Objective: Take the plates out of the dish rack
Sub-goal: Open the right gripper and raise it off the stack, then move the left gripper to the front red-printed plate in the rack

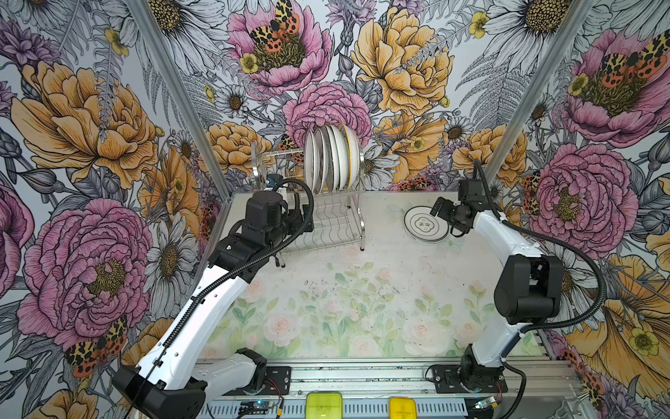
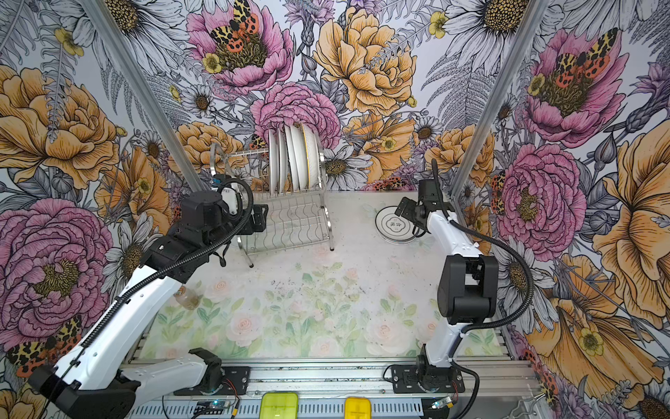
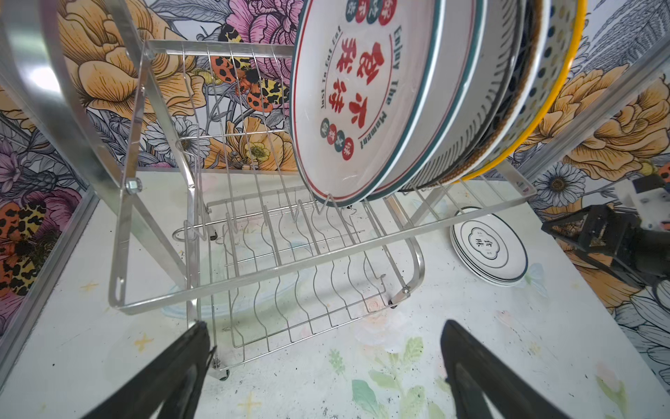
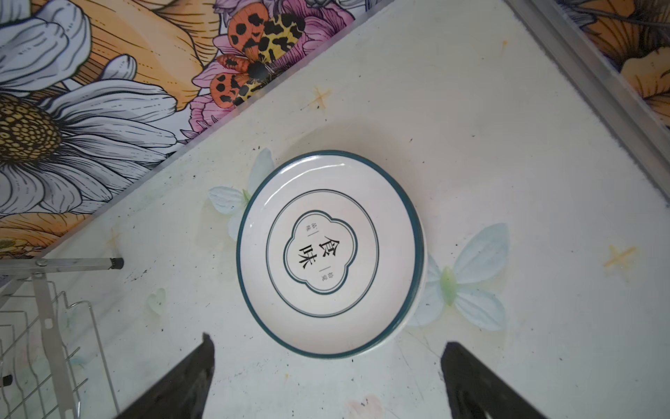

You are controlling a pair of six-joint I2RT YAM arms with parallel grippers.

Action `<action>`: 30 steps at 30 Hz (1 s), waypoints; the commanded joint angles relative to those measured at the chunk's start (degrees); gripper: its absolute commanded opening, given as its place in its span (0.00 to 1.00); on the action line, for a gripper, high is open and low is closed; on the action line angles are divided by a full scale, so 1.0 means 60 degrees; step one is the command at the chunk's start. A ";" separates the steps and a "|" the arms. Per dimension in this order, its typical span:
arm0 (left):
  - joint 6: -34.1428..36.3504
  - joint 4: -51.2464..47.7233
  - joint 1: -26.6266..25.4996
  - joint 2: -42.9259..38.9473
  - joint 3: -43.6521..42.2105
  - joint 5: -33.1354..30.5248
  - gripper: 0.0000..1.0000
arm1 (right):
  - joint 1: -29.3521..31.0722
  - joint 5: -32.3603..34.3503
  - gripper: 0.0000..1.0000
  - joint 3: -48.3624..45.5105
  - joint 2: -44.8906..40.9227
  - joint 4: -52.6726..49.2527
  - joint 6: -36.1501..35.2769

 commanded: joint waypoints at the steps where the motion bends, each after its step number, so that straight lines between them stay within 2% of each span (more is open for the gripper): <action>1: -0.0561 -0.0114 -0.0002 0.0031 0.0398 -0.0360 0.99 | 0.0084 -0.0426 0.99 -0.0305 -0.0873 0.0147 -0.0242; 6: -0.0739 -0.0177 -0.0024 0.0161 0.0794 -0.0957 0.99 | 0.0222 -0.0657 0.99 -0.0579 -0.1793 0.0217 0.0109; 8: -0.0756 -0.0227 0.0008 0.0300 0.1011 -0.1154 0.99 | 0.0383 -0.0344 0.99 -0.0688 -0.2154 0.0231 0.0179; 10: -0.0632 -0.0385 0.0145 0.0537 0.1310 -0.0907 0.99 | 0.0599 0.0186 0.99 -0.0843 -0.2549 0.0265 0.0174; 13: -0.0694 -0.1475 0.0460 0.1320 0.2373 -0.0393 0.99 | 0.0748 0.0178 0.99 -0.0994 -0.2978 0.0290 -0.0097; 15: -0.0266 -0.1935 0.0450 0.1766 0.3007 -0.0178 0.99 | 0.0794 0.0042 0.99 -0.1165 -0.3231 0.0276 -0.0167; 21: 0.0330 -0.0999 0.0390 0.1470 0.2665 0.0787 0.99 | 0.0842 -0.0200 0.99 -0.1917 -0.3787 0.0288 -0.0449; 27: 0.0329 -0.0500 0.0547 0.1388 0.2547 0.1300 0.99 | 0.0841 -0.0583 0.99 -0.2281 -0.3666 0.0298 -0.0500; 30: 0.0406 -0.0248 0.0580 0.1498 0.2553 0.1638 0.94 | 0.0843 -0.0634 0.99 -0.2315 -0.3566 0.0296 -0.0545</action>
